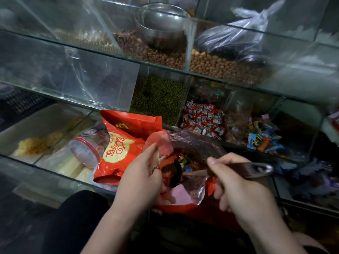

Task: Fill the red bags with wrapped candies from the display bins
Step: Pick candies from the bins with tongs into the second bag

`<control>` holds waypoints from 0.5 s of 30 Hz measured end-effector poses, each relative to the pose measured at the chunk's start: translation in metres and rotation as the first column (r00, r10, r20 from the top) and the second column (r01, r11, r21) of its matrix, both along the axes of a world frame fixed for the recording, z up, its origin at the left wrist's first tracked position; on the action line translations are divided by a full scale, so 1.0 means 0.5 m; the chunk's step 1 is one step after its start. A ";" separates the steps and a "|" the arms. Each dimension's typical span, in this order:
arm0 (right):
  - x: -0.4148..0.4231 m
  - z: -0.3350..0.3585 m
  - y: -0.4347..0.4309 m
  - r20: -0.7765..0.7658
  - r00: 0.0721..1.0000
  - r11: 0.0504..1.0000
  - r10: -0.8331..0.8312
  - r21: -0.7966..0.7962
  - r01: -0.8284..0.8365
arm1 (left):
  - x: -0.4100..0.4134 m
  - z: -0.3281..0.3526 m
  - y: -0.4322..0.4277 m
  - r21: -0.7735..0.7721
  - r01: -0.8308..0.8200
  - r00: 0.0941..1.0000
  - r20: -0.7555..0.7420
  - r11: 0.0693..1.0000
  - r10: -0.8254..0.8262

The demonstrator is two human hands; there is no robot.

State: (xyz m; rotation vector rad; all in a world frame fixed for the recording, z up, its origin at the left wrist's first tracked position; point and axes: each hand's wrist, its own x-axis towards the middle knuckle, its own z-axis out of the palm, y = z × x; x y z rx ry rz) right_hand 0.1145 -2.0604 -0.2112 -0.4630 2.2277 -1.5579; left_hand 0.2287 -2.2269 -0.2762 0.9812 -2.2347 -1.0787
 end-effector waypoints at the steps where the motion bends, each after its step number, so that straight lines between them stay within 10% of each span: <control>1: -0.006 0.007 0.010 0.049 0.998 0.997 -0.028 -0.065 0.032 | 0.001 -0.001 -0.004 0.003 -0.008 1.000 0.002 1.000 0.008; 6: -0.011 0.026 0.026 -0.216 0.951 0.973 0.221 0.114 -0.200 | 0.011 0.006 -0.015 0.154 -0.036 0.997 -0.066 0.987 0.047; 11: -0.006 0.017 0.016 -0.470 0.634 0.761 0.614 0.565 -0.318 | 0.013 0.011 -0.008 0.149 -0.037 0.997 -0.064 0.988 0.047; 15: -0.017 0.025 0.008 -0.345 0.755 0.809 0.558 0.431 -0.400 | 0.012 0.004 -0.007 0.122 -0.027 0.999 -0.018 0.992 0.029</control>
